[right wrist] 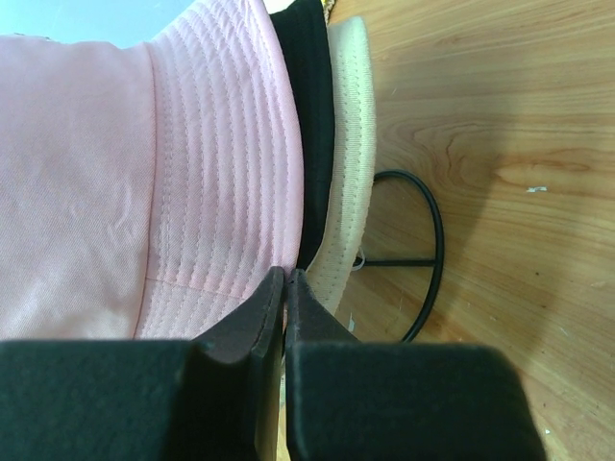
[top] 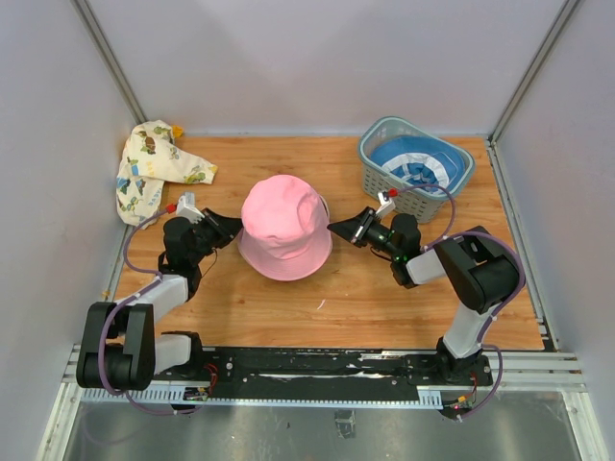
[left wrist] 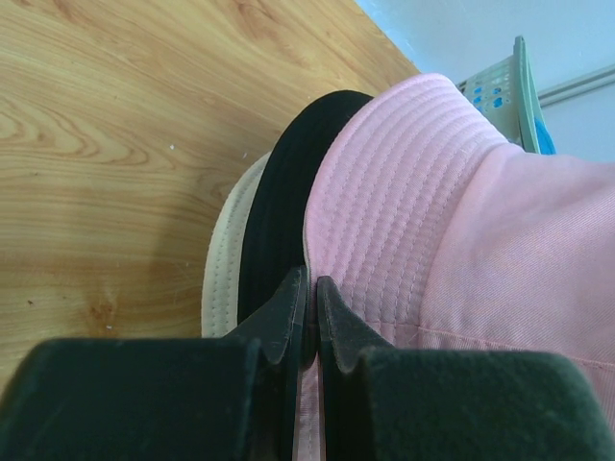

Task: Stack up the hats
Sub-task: Stack the hat on the hat.

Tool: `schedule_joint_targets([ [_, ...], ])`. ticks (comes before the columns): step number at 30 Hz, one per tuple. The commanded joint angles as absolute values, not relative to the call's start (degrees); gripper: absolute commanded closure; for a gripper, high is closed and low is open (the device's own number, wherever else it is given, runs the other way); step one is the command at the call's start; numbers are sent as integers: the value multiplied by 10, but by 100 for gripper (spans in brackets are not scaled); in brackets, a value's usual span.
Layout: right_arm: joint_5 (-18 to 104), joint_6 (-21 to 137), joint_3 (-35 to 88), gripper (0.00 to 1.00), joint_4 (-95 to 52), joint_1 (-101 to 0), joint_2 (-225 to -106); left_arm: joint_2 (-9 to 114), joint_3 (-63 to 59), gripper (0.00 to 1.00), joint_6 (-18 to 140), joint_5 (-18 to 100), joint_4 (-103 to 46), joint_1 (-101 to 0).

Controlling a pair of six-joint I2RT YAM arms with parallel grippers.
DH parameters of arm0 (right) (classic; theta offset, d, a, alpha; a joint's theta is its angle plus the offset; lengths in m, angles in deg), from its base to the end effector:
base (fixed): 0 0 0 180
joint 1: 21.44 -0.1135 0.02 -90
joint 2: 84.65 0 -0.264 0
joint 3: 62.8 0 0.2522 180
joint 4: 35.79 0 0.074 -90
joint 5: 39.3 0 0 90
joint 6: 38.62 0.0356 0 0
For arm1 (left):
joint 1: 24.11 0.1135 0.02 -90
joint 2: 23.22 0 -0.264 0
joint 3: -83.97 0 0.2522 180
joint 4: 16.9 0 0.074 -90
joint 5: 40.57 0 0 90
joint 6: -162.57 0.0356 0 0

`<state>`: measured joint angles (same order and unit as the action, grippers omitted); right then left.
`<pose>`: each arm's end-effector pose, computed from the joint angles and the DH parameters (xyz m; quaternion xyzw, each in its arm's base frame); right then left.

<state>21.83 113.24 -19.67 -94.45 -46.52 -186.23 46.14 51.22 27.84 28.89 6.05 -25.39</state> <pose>0.2736 0.1470 0.1576 0.0481 0.7043 0.5997 0.3768 0.2333 -0.0177 0.1848 -0.1840 0.7594 -0.3667 0.5050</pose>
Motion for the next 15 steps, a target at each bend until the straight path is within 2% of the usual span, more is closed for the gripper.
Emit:
schedule_joint_targets([
  [1, 232, 1092, -204, 100, -864, -472, -1873, 479, 526, 99, 317, 326, -31, -253],
  [15, 237, 1084, -205, 99, -847, -468, -1880, 478, 534, 100, 323, 343, -39, -253],
])
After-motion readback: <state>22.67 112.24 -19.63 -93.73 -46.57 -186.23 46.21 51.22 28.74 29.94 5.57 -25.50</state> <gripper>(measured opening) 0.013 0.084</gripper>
